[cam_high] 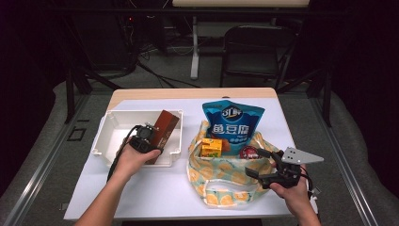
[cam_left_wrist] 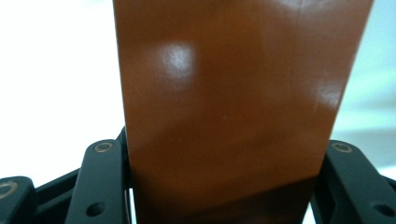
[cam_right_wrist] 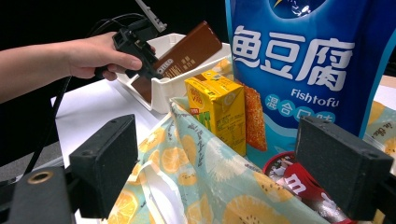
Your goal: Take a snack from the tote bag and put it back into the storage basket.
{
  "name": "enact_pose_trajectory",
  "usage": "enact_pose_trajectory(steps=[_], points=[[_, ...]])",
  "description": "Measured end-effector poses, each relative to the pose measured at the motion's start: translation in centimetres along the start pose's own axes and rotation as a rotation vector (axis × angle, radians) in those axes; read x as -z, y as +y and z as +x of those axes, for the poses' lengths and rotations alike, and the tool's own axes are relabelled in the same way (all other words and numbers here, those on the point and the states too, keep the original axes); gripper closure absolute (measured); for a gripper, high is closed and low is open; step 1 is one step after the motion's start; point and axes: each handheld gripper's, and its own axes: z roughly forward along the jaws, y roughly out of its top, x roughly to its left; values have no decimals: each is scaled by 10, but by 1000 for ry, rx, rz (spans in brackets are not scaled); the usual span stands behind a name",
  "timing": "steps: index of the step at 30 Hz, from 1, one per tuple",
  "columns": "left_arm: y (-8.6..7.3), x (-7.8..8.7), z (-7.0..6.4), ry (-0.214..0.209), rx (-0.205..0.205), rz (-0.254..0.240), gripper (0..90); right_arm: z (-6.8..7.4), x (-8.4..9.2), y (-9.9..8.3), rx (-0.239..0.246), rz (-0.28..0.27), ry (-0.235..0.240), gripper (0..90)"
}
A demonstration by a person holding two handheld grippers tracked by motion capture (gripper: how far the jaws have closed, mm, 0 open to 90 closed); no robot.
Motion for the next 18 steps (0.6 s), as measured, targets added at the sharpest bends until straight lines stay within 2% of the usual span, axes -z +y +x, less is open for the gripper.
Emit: enact_pose_trajectory(steps=[2,7,14,18], points=[[4,-1,-1,9,1,31,432,0,0,0,0,0,0,132],[11,-5,-1,22,5,74,430,-1,1,0,1,-1,1,132],[12,-6,0,18,10,71,423,-2,2,0,1,-2,4,133],[12,-5,-2,29,-9,62,400,-2,2,0,0,-1,3,131]])
